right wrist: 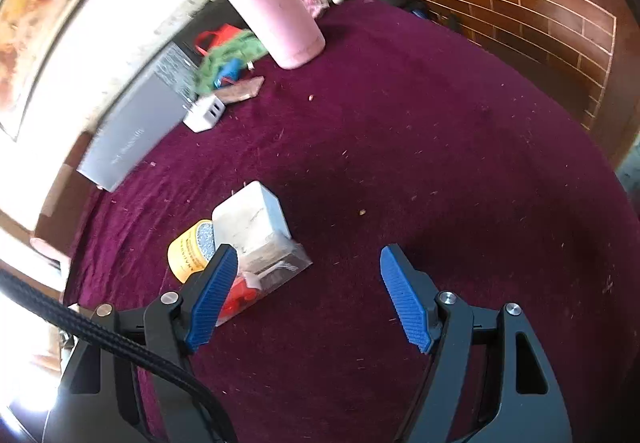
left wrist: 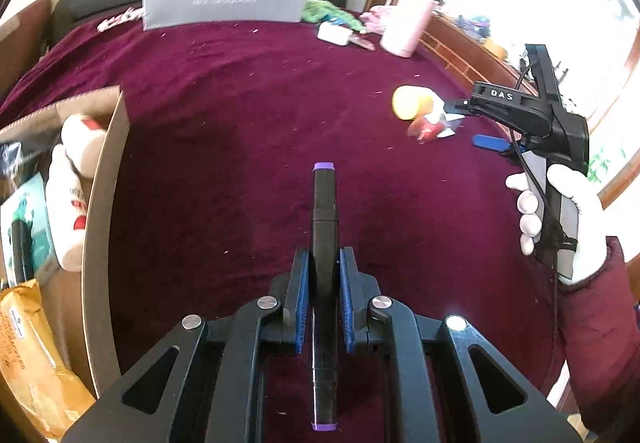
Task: Organize objects
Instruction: 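Lift the marker with the left tool while the right tool grasps the clear red-item package, then carry the marker and clear package with both tools over the box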
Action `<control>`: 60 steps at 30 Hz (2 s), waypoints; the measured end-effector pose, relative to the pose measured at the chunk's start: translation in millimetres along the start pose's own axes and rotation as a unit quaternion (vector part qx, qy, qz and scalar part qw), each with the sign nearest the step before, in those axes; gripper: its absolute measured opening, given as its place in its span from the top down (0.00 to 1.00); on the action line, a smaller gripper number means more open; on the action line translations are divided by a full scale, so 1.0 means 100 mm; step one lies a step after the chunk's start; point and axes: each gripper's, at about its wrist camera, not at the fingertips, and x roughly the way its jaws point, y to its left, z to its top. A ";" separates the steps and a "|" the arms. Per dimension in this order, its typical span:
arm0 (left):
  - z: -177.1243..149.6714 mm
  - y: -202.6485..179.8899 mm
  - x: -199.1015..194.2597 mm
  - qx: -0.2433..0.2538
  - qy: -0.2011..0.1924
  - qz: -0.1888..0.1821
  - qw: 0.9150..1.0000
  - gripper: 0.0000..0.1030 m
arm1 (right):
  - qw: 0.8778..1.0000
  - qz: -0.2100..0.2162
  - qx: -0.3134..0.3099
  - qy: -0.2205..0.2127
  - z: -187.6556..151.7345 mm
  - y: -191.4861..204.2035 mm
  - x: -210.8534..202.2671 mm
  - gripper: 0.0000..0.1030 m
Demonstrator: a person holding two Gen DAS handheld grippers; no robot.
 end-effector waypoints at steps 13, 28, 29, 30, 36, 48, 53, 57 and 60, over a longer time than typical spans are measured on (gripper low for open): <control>-0.11 0.01 0.01 0.004 0.003 -0.023 1.000 0.89 | 0.977 -0.083 -0.165 0.108 -0.31 0.22 -0.23 0.22; -0.09 -0.28 0.09 0.057 0.016 -0.009 0.998 0.51 | 0.919 -0.022 -0.385 0.085 -0.49 0.56 -0.18 0.22; -0.09 -0.32 0.11 0.066 0.014 0.002 0.998 0.51 | 0.919 -0.019 -0.385 0.089 -0.48 0.56 -0.17 0.22; -0.09 -0.36 0.12 0.075 0.011 0.014 0.997 0.51 | 0.918 -0.016 -0.385 0.094 -0.46 0.56 -0.17 0.22; -0.11 -0.51 0.20 0.110 0.007 0.051 0.993 0.43 | 0.909 -0.015 -0.406 0.097 -0.55 0.63 -0.10 0.23; -0.14 -0.06 -0.09 0.010 -0.001 -0.010 1.000 0.89 | 0.929 -0.032 -0.351 0.109 -0.68 0.56 -0.26 0.89; -0.17 -0.06 -0.32 0.009 -0.028 -0.020 0.999 0.89 | 0.937 -0.010 -0.332 0.108 -0.77 0.58 -0.41 0.89; -0.21 -0.09 -0.35 0.012 -0.018 -0.012 1.000 0.89 | 0.936 -0.007 -0.338 0.102 -0.86 0.65 -0.53 0.89; -0.22 -0.10 -0.30 0.010 -0.018 0.004 1.000 0.79 | 0.936 -0.002 -0.337 0.101 -0.91 0.68 -0.60 0.89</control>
